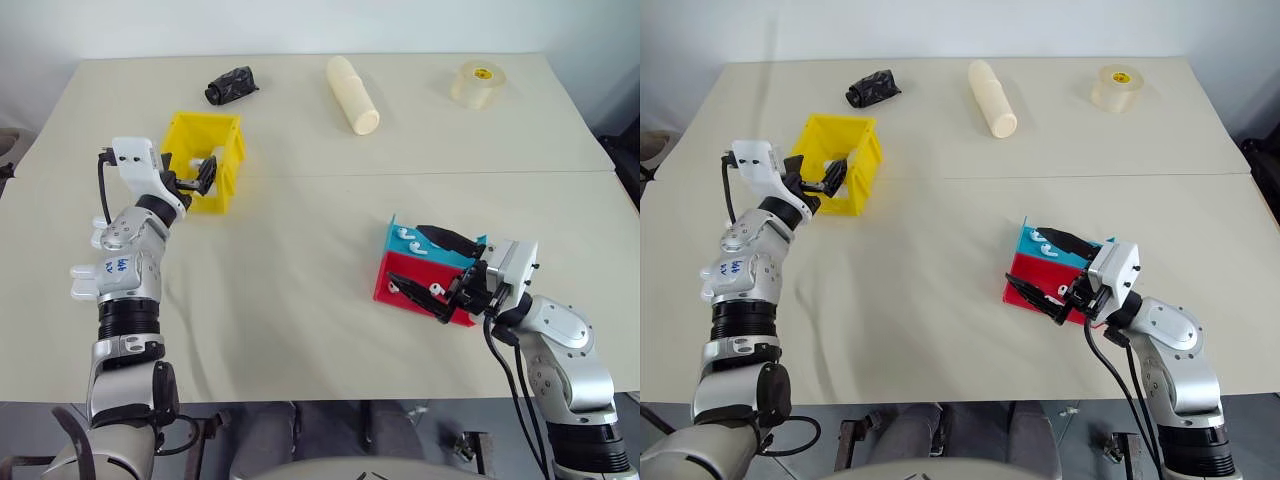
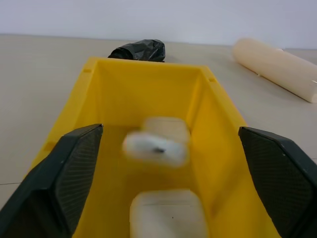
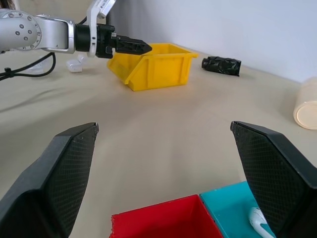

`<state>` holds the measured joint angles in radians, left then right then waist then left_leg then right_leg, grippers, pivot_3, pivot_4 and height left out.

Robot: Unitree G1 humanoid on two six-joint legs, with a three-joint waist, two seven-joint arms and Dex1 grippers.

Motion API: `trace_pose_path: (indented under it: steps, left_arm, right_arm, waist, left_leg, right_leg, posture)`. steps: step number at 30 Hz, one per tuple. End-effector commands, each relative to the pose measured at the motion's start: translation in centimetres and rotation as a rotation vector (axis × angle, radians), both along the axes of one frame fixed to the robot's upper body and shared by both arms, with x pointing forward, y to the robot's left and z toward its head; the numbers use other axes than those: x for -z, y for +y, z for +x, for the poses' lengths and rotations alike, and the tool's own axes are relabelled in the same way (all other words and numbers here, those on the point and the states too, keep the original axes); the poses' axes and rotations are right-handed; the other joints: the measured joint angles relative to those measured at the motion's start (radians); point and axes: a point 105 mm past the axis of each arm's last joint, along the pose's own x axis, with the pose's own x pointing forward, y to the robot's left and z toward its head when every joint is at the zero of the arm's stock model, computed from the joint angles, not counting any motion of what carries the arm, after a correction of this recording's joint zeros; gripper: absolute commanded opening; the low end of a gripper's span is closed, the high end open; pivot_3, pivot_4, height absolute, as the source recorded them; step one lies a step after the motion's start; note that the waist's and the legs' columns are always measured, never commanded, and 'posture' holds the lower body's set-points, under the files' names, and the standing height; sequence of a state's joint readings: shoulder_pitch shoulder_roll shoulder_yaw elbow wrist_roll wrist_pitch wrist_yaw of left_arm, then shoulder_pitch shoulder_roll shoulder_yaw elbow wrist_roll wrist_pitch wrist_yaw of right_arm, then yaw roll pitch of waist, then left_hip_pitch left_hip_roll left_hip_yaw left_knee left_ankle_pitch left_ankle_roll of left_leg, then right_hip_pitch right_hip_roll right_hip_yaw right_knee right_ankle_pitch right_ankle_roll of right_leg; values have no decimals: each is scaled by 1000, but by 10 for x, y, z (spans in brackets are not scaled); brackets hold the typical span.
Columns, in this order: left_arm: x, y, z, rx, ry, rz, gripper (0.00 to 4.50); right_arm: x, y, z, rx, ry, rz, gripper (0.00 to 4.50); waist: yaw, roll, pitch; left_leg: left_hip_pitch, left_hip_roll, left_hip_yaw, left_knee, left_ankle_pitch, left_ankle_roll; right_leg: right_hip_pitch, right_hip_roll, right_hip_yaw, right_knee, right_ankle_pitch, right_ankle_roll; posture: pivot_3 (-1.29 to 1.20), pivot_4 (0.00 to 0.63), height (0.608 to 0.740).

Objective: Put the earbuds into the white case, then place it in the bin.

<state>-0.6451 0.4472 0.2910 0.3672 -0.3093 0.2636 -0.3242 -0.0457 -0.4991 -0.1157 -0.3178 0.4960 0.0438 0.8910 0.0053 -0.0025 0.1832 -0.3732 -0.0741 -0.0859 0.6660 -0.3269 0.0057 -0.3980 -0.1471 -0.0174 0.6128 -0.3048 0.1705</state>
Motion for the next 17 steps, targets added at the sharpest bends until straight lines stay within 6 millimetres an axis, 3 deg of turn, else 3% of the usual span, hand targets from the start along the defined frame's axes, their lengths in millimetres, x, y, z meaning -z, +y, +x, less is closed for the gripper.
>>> trace_pose_path:
  steps: [1,5,9,13,17]
  left_arm:
    - [-21,-12,-20,148,-49,23,4474]
    - [-13,-41,-83,580,-37,232,4474]
    - [20,-36,-136,792,32,445,4474]
    - [33,-39,-152,820,33,530,4474]
    - [40,-42,-148,790,2,543,4474]
  right_arm:
    - [-10,0,-5,-17,-49,-12,4500]
    - [-9,-9,-4,-52,-21,-59,4500]
    - [-3,-20,-4,-121,42,-113,4500]
    - [-2,-24,-3,-158,57,-143,4500]
    - [-3,-27,-2,-174,62,-158,4500]
  waist:
    - [-2,0,0]
    - [-15,0,0]
    - [-12,1,0]
    - [5,1,1]
    - [17,2,1]
  left_leg:
    - [0,0,0,0,0,0]
    - [0,0,1,-1,0,0]
    - [2,2,1,-3,0,0]
    - [3,2,0,-2,0,0]
    - [3,1,0,-2,-1,0]
  right_leg:
    - [0,0,0,0,0,0]
    - [0,-1,2,-1,0,0]
    - [1,-1,2,-3,0,-1]
    - [3,-1,0,-7,-1,-2]
    - [4,-1,0,-8,-1,-2]
  posture:
    - [0,150,740]
    - [0,150,740]
    - [0,150,740]
    - [0,150,740]
    - [0,150,740]
